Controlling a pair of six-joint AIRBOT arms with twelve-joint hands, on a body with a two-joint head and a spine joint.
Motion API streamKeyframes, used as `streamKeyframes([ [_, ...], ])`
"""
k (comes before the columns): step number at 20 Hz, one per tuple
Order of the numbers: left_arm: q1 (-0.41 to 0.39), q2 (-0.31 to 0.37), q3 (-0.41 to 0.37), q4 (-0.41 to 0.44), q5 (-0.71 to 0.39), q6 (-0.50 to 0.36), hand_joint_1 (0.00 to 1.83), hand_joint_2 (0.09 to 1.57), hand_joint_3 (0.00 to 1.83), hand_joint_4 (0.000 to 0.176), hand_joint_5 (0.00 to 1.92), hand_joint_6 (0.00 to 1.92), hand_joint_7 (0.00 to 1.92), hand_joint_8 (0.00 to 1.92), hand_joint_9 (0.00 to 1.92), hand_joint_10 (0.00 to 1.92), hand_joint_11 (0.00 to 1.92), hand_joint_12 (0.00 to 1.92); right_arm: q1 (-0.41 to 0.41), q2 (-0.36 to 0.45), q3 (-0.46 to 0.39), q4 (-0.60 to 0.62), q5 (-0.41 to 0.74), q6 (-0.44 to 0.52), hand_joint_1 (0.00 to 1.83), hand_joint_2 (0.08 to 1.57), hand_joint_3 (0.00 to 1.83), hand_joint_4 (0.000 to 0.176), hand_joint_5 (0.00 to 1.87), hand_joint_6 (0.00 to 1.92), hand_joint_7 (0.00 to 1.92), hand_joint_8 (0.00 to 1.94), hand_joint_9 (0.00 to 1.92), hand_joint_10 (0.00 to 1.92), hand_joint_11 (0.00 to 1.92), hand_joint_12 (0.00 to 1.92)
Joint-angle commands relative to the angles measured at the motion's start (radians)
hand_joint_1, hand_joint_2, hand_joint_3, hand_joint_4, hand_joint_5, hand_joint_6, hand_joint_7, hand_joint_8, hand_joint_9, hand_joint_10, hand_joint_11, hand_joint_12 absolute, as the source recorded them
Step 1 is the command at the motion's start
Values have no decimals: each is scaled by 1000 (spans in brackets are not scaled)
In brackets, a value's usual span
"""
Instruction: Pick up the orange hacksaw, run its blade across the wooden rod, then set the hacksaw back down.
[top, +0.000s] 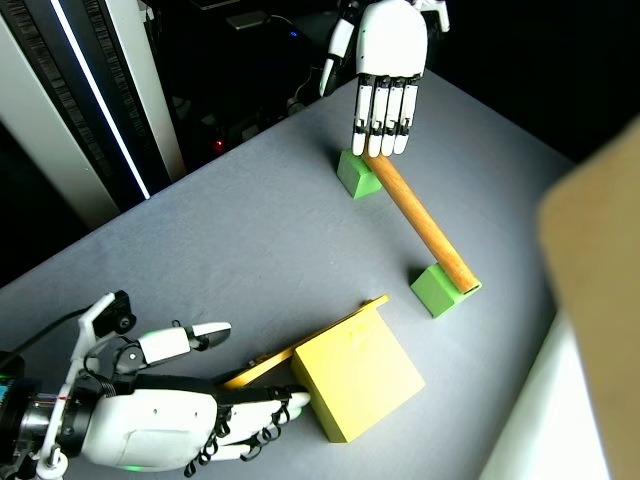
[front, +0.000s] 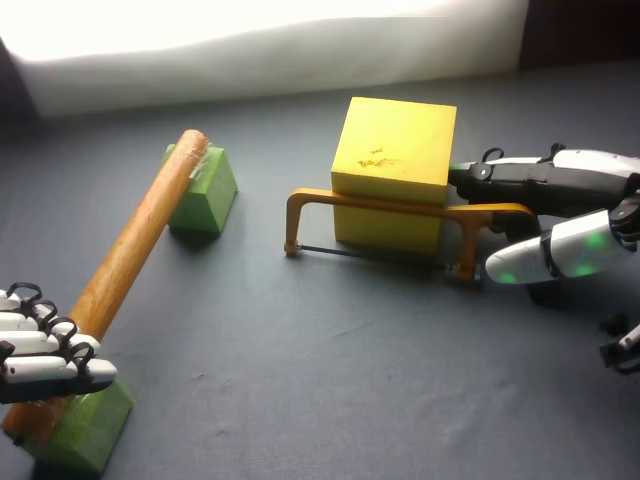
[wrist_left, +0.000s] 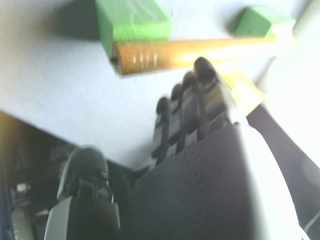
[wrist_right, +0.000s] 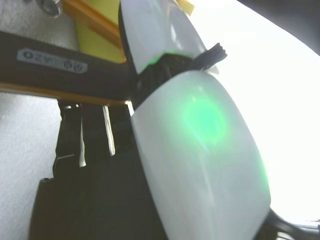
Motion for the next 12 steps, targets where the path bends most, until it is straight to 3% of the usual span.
streamKeyframes([
  [1, -5, -1, -2, -14, -45, 1, 157, 1298, 1, 0, 118, 4, 108, 3, 99, 3, 0, 405, 18, -2, 2, 29, 74, 2, 1084, 1071, 0, 0, 217, 12, 186, 9, 257, 10, 16, 1019],
  [12, 34, -9, 7, -9, -57, 1, 175, 1298, 0, 0, 112, 5, 106, 4, 100, 3, 0, 388, 47, -29, 24, 30, 44, 0, 1089, 1068, 0, 0, 218, 9, 201, 8, 271, 8, 32, 1011],
])
